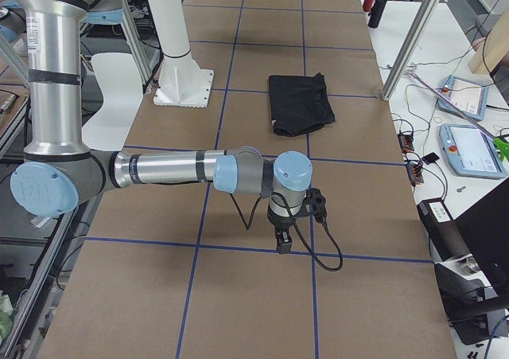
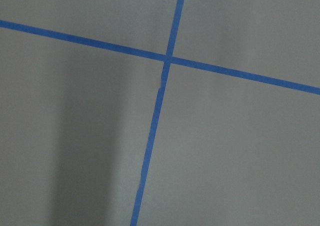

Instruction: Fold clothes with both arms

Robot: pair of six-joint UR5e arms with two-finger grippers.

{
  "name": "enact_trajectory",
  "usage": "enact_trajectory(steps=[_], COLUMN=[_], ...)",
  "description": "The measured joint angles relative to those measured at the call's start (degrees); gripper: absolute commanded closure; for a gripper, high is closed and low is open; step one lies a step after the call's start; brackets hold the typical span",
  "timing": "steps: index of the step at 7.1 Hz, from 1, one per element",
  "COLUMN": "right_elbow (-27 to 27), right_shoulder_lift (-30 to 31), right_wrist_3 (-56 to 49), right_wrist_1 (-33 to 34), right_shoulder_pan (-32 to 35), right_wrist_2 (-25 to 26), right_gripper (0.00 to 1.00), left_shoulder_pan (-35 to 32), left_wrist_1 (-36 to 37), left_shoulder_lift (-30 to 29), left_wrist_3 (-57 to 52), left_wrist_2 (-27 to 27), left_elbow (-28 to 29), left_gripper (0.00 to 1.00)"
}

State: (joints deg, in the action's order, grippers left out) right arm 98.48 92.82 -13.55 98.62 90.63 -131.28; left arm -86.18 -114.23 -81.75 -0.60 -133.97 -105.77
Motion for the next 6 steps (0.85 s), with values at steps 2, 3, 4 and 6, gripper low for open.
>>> enact_trajectory(steps=[2, 3, 4, 6], right_elbow=[0.89, 1.45, 2.48, 4.03], right_shoulder_lift=[0.30, 0.27, 0.26, 0.41], right_wrist_3=[0.38, 0.29, 0.06, -0.15], right_wrist_1=[-0.01, -0.01, 0.01, 0.01], right_shoulder_pan=[-0.15, -0.32, -0.43, -0.24], right_wrist_2=[0.21, -0.16, -0.88, -1.51], right_gripper=[0.00, 0.00, 0.00, 0.00], left_shoulder_pan=[0.04, 0.04, 0.07, 0.08], left_wrist_1=[-0.20, -0.23, -0.29, -0.36], left_shoulder_lift=[-0.70, -0.85, -0.86, -0.71], left_wrist_3=[-0.01, -0.02, -0.02, -0.02], left_wrist_2=[-0.37, -0.45, -0.53, -0.47], left_elbow=[-0.43, -0.97, -1.24, -1.19], left_gripper=[0.00, 0.00, 0.00, 0.00])
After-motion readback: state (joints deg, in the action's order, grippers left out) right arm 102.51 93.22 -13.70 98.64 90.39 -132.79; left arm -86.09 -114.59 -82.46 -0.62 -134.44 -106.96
